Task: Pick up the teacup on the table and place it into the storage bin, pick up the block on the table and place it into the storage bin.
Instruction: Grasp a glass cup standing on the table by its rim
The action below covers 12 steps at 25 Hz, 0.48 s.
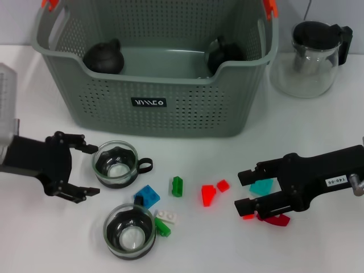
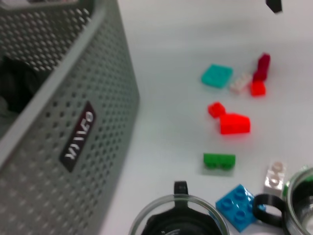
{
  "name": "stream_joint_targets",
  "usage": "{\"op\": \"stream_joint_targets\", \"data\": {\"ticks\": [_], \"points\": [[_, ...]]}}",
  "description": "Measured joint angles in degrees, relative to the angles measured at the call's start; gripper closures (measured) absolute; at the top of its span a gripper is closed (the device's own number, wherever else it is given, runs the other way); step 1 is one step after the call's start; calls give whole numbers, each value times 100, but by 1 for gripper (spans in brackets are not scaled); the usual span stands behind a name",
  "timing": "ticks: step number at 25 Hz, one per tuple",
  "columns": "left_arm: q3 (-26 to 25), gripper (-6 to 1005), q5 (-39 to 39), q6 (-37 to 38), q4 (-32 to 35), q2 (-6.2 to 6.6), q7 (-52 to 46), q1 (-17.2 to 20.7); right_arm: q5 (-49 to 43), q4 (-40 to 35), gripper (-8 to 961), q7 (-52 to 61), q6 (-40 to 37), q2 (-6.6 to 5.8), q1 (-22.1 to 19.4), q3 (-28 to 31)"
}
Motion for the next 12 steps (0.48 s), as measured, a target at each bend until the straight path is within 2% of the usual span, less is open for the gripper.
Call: {"op": "stream_joint_targets", "data": {"ticks": [6,12], "points": [[243,151,364,8,219,-77,-88,-220,-52,134,128,4,126,15,33,0],[968,166,762,-52,576,-175,-315,-333,-45,295,128,-29,247,25,39,2]]}}
